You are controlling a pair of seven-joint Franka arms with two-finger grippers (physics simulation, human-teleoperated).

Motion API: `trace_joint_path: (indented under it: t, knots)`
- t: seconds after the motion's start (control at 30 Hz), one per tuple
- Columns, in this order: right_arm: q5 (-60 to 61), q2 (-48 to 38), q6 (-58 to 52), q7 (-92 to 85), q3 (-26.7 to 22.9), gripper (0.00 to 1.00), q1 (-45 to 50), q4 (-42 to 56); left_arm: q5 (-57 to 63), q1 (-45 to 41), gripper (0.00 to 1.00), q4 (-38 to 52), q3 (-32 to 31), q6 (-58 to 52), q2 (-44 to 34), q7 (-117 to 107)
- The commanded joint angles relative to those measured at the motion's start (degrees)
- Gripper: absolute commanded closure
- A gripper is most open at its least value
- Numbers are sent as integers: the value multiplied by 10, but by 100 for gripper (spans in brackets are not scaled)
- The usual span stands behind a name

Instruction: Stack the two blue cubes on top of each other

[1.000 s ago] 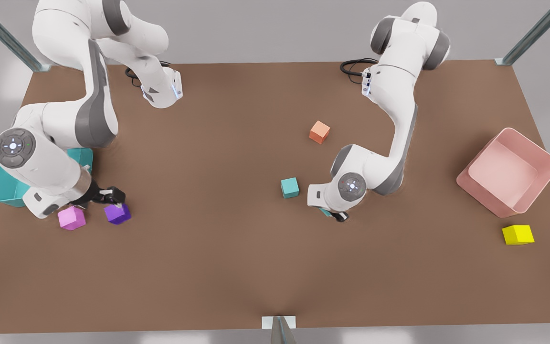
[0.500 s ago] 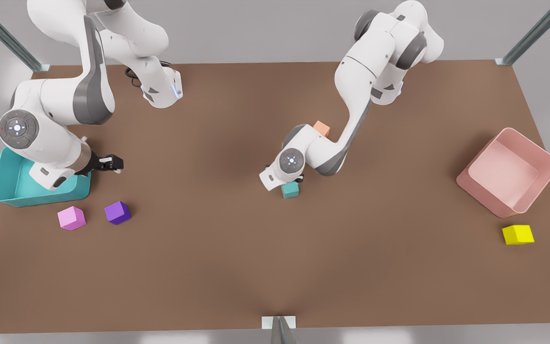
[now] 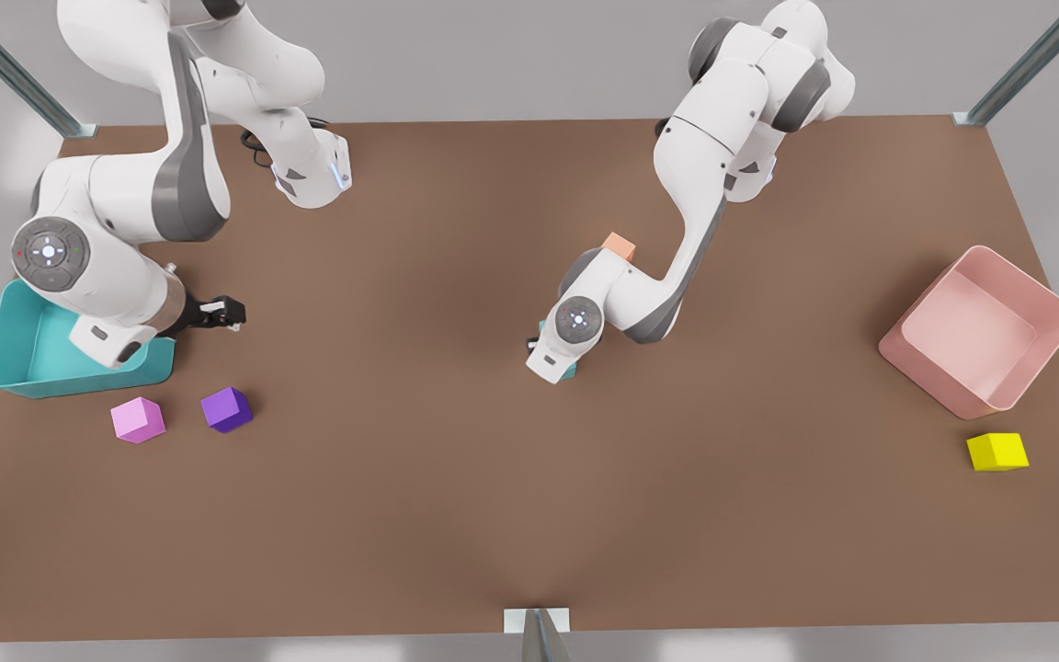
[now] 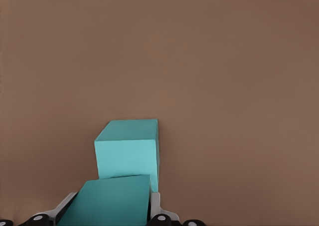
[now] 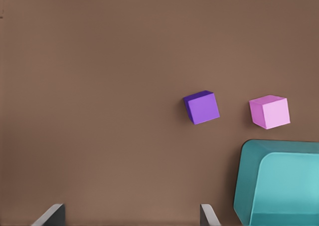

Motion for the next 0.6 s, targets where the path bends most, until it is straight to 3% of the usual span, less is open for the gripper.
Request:
trace_joint_path:
  t: [0.0,0.43,0.47,0.57]
  knots:
    - [0,0,-1,-10,0,0,-1,0,3,1,31,0,0,1,-1,-155]
    - [0,0,-1,-10,0,0,4,0,11,12,30,4,0,46,1,-153]
    - [0,0,-1,-10,0,0,4,0,11,12,22,4,0,47,2,-153]
    - [0,0,-1,-10,0,0,4,0,11,12,11,4,0,47,4,-153]
